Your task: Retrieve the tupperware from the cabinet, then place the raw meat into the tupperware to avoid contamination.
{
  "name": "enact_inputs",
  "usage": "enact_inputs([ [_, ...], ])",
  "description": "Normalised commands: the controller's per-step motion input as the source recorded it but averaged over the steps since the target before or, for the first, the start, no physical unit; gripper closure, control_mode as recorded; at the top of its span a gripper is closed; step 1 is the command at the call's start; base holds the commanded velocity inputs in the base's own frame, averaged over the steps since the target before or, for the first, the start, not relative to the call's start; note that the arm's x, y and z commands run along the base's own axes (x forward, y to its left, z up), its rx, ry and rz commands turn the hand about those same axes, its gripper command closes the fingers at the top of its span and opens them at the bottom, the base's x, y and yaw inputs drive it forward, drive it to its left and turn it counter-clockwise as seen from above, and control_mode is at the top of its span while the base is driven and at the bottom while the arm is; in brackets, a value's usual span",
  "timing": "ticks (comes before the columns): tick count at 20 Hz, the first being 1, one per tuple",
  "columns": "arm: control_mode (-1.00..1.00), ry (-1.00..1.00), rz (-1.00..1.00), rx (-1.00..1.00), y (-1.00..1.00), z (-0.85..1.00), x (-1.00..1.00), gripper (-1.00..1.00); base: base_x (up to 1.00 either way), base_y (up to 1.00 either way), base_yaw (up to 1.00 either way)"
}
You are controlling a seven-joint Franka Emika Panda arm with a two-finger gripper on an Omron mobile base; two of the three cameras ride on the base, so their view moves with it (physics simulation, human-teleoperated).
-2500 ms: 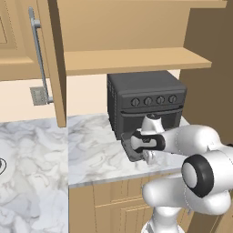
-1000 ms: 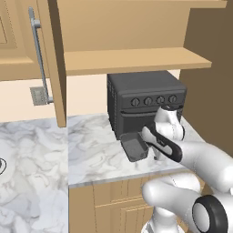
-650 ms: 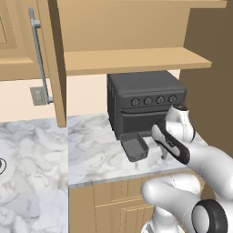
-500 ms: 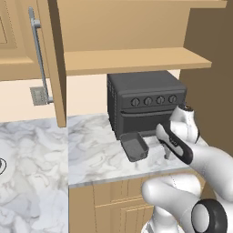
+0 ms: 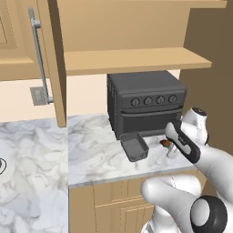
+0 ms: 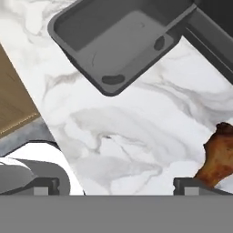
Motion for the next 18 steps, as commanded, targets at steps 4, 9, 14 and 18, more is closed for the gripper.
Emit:
enact_inputs([
  [4, -1.0, -0.01, -0.37, 0.04, -0.13, 0.17, 0.06, -1.0, 0.0, 0.0, 0.0],
  [9, -1.0, -0.01, -0.35, -0.06, -0.11, 0.13, 0.04, -1.0, 0.0, 0.0, 0.0],
  [14, -1.0, -0.01, -0.28, -0.08, -0.09, 0.0, 0.04, -1.0, 0.0, 0.0, 0.0],
  [18, -1.0, 0.03, -0.24, -0.03, -0.18, 0.0, 0.22, -1.0, 0.0, 0.0, 0.0],
])
